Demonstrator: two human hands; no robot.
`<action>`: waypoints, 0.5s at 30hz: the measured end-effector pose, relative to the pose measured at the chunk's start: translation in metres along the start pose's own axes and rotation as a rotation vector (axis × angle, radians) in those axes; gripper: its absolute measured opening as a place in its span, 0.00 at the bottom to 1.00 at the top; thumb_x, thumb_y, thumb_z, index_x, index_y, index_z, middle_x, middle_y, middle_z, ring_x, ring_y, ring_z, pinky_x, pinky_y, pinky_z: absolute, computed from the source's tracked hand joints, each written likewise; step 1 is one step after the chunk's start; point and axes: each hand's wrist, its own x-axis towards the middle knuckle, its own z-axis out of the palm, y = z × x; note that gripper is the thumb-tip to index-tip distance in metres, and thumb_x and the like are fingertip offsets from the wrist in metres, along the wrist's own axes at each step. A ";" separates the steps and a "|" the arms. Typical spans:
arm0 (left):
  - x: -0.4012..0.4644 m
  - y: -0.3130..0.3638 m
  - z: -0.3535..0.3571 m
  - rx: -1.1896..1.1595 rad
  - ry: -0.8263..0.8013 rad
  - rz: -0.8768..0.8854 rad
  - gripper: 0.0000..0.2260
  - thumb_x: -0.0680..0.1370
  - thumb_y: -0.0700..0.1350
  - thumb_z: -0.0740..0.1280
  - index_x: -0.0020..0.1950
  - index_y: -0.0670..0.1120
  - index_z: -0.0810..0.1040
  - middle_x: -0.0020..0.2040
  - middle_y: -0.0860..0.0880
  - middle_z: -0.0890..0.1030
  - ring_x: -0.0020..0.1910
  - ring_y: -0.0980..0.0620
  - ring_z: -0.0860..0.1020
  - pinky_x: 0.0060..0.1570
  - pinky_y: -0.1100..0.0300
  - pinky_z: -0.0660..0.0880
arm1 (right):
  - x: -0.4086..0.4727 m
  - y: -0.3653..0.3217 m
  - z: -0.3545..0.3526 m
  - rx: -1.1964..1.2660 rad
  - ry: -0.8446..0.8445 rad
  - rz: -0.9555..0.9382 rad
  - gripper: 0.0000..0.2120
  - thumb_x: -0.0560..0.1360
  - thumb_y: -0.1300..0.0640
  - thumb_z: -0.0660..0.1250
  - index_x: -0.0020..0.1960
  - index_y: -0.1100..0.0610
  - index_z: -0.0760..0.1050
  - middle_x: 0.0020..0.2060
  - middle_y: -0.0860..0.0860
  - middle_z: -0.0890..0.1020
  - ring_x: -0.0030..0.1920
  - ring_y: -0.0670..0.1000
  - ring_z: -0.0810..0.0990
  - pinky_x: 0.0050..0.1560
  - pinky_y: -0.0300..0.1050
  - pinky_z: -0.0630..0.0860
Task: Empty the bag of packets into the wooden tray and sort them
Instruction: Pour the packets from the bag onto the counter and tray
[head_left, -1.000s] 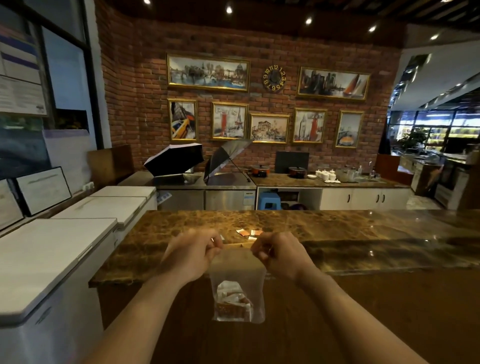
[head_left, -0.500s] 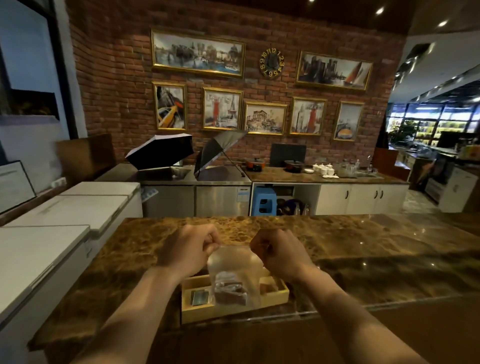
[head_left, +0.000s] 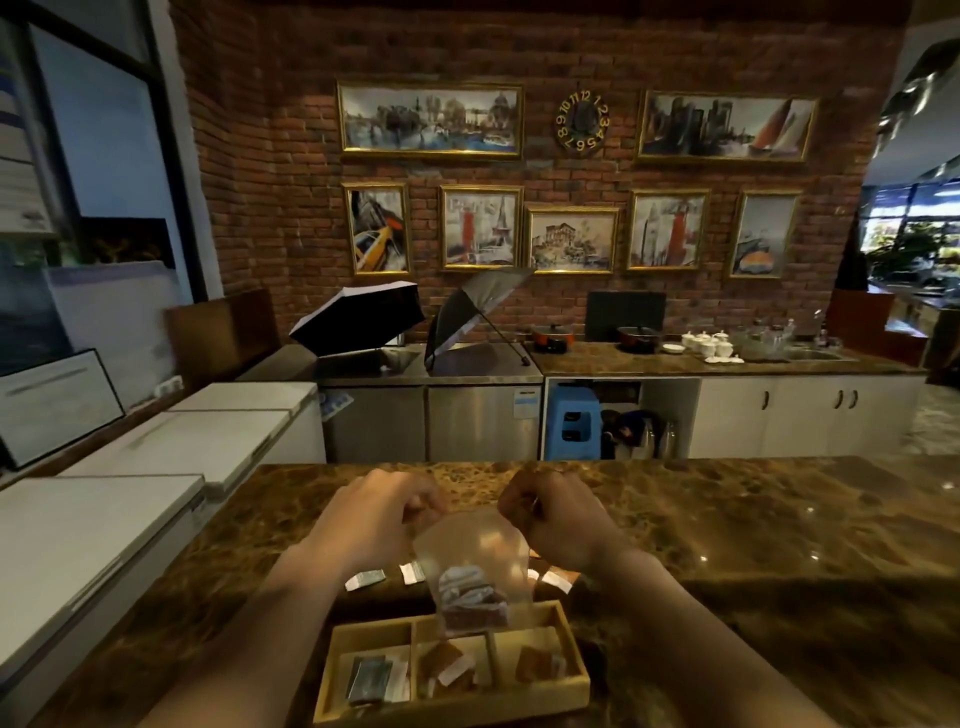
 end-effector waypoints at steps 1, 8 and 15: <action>0.004 0.001 0.002 0.004 0.000 0.000 0.05 0.77 0.53 0.70 0.50 0.64 0.78 0.42 0.65 0.77 0.44 0.62 0.77 0.42 0.62 0.76 | 0.004 0.004 -0.001 0.012 -0.003 -0.015 0.06 0.77 0.56 0.67 0.49 0.47 0.83 0.47 0.43 0.85 0.48 0.45 0.82 0.53 0.50 0.82; 0.029 0.004 0.022 -0.008 0.008 -0.007 0.05 0.76 0.55 0.70 0.44 0.63 0.75 0.41 0.63 0.80 0.41 0.63 0.79 0.41 0.59 0.81 | 0.023 0.020 0.002 0.094 -0.003 -0.002 0.10 0.77 0.63 0.66 0.47 0.50 0.82 0.43 0.46 0.85 0.46 0.48 0.83 0.52 0.52 0.82; 0.045 0.004 0.028 -0.119 0.004 0.048 0.06 0.77 0.54 0.69 0.54 0.60 0.81 0.45 0.62 0.83 0.43 0.64 0.80 0.42 0.64 0.80 | 0.039 0.019 0.004 0.120 -0.036 0.038 0.13 0.74 0.68 0.65 0.47 0.52 0.81 0.42 0.47 0.84 0.45 0.48 0.82 0.51 0.53 0.82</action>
